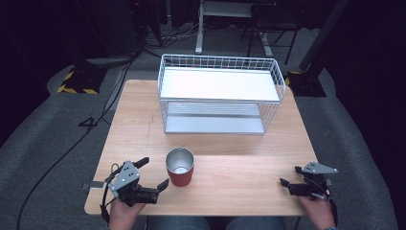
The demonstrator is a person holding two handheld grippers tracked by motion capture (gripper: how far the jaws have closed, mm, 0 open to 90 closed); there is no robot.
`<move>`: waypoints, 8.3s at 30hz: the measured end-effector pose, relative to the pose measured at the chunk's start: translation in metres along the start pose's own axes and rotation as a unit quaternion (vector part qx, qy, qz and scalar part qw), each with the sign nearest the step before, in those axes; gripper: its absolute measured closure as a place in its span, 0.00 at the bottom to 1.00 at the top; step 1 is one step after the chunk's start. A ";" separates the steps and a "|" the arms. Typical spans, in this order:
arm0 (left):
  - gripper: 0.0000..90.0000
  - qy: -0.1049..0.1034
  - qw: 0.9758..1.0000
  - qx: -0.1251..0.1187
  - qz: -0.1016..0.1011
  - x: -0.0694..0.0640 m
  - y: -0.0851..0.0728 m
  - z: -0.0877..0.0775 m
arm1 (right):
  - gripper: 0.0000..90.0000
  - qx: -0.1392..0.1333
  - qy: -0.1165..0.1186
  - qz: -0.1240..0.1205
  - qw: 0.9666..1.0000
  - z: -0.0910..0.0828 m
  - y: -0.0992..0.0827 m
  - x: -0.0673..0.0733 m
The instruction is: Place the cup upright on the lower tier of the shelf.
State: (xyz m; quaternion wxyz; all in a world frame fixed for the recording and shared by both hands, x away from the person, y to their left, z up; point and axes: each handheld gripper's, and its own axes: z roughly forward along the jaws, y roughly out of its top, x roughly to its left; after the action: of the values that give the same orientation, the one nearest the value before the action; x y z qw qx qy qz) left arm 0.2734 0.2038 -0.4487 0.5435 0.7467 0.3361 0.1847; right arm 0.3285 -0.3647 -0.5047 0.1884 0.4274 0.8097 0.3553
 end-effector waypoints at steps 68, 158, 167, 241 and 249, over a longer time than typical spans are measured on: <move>0.19 0.003 0.995 0.099 0.007 -0.014 -0.023 0.077 | 0.17 -0.003 -0.009 -0.007 1.000 -0.001 0.000 0.002; 0.19 0.070 0.995 0.069 -0.005 0.007 0.087 0.247 | 0.24 -0.006 0.008 -0.005 1.000 -0.001 -0.001 0.001; 0.19 0.084 0.995 0.059 -0.012 0.016 0.090 0.267 | 0.24 -0.006 0.008 -0.005 1.000 -0.001 0.000 0.001; 0.00 0.085 0.993 0.043 -0.070 0.030 0.083 0.261 | 0.23 -0.005 0.014 -0.011 1.000 -0.001 0.000 0.001; 0.00 0.078 0.994 0.036 -0.070 0.025 0.086 0.232 | 0.23 -0.005 0.014 -0.011 1.000 -0.001 0.000 0.001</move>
State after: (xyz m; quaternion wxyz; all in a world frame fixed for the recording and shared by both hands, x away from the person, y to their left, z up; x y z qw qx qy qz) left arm 0.4658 0.0463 -0.4494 0.4999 0.7237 0.4356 0.1913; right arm 0.3273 -0.3644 -0.5044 0.1835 0.4125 0.8149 0.3635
